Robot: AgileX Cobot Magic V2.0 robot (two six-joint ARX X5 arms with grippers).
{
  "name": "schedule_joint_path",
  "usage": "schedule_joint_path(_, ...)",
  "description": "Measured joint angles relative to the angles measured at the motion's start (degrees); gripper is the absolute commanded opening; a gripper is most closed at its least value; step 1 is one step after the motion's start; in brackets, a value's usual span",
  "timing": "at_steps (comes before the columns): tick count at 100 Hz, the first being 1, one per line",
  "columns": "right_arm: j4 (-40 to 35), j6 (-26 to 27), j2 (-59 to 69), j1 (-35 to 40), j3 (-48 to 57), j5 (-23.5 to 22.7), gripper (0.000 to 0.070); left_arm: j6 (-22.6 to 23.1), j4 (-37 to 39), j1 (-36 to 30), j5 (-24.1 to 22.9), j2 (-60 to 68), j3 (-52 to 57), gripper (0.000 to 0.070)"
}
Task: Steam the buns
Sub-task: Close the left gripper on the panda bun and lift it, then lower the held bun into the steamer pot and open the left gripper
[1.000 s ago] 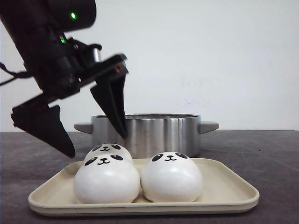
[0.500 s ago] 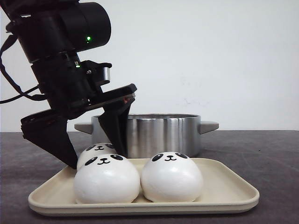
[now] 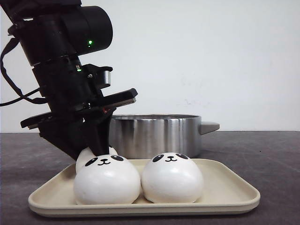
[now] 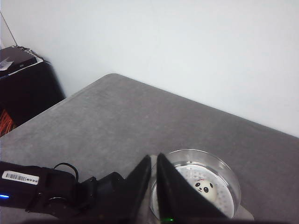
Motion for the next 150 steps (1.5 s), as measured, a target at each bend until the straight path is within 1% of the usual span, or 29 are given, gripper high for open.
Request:
schedule_joint_path(22,-0.07,0.0,0.0,0.0,0.0,0.0,0.0013,0.46,-3.32,-0.66,0.57,-0.87,3.37,0.0)
schedule_joint_path(44,-0.07,0.0,0.0,0.0,0.0,0.0,0.0013,0.94,-2.78,-4.61,0.79,-12.28,9.03,0.0)
schedule_joint_path(54,-0.07,0.0,0.0,0.02,0.0,0.0,0.0013,1.01,-2.54,-5.18,-1.51,-16.02,11.23,0.0)
schedule_joint_path(65,-0.07,-0.02,0.0,0.0,0.0,0.0,0.0013,1.97,-0.98,-4.09,-3.48,-16.0,14.36,0.0)
schedule_joint_path(89,-0.07,-0.04,0.02,0.02,0.0,-0.02,0.0013,4.76,1.66,1.81,-4.09,-8.85,23.47,0.0)
schedule_joint_path(107,-0.07,-0.07,0.0,0.0,0.0,-0.26,0.0013,8.0,1.64,4.85,-4.2,1.51,28.55,0.0)
schedule_joint_path(128,-0.07,-0.04,0.0,0.0,0.0,-0.28,0.0013,9.03,1.95,6.86,-4.85,12.94,31.06,0.0003)
schedule_joint_path(135,-0.13,-0.04,0.0,0.02,0.0,-0.28,0.0013,9.16,2.91,7.17,-5.73,15.45,31.06,0.0038)
schedule_joint_path(145,-0.98,-0.02,0.0,0.0,0.0,-0.28,0.0013,9.18,4.02,7.61,-5.84,17.77,31.06,0.0043)
schedule_joint_path(147,-1.29,-0.02,0.0,0.0,0.0,-0.28,0.0013,9.18,4.17,7.72,-5.86,18.12,31.06,0.0057)
schedule_joint_path(150,-1.75,-0.02,0.0,0.0,0.0,-0.28,0.0013,9.18,4.44,7.89,-5.86,18.47,31.06,0.0106)
